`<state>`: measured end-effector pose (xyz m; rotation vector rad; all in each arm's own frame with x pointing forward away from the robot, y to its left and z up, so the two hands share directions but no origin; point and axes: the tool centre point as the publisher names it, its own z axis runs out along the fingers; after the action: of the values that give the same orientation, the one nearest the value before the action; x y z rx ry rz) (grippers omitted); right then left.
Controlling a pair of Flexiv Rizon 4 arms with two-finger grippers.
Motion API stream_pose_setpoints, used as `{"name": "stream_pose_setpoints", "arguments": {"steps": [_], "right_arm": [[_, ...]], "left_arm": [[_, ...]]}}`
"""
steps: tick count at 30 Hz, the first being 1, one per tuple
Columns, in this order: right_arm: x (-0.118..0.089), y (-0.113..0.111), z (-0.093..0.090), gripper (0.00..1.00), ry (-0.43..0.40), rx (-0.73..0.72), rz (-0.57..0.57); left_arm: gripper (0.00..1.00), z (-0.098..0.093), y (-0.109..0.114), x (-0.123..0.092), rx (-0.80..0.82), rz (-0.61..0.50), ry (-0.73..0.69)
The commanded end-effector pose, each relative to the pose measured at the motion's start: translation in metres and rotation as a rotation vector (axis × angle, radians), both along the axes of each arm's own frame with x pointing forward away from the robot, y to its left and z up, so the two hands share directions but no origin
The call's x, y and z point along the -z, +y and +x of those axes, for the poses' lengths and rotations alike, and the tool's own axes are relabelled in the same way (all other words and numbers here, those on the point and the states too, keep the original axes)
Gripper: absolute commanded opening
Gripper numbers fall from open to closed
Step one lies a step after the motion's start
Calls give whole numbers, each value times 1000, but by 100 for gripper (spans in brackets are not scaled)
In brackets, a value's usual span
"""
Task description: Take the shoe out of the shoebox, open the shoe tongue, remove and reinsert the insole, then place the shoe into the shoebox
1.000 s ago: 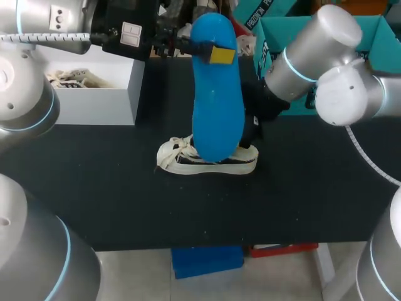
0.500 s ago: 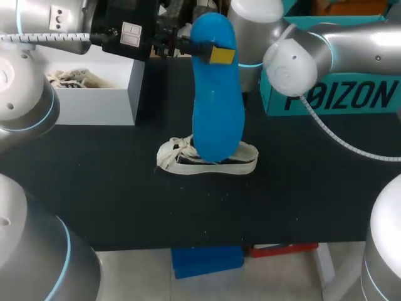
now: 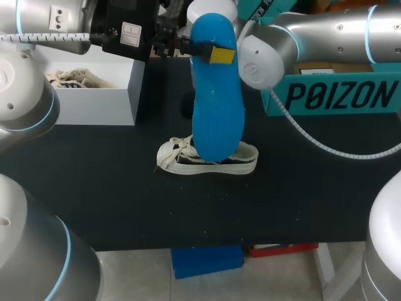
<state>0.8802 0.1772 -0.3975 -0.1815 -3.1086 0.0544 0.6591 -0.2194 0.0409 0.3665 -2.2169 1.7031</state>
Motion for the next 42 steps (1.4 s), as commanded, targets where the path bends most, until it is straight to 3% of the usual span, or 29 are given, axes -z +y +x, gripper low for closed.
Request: {"name": "stream_pose_setpoints", "arguments": {"steps": [1,2,4,42], "right_arm": [[6,-6,-1,37,-2,5,56],[7,-7,-1,28,3,2,57],[11,-6,-2,0,13,-4,85],[17,-4,-2,0,36,-21,117]], "left_arm": [[0,0,-1,0,-3,3,1],[0,0,-1,0,-3,3,1],[0,0,-1,0,-3,3,1],[0,0,-1,0,-3,3,1]]}}
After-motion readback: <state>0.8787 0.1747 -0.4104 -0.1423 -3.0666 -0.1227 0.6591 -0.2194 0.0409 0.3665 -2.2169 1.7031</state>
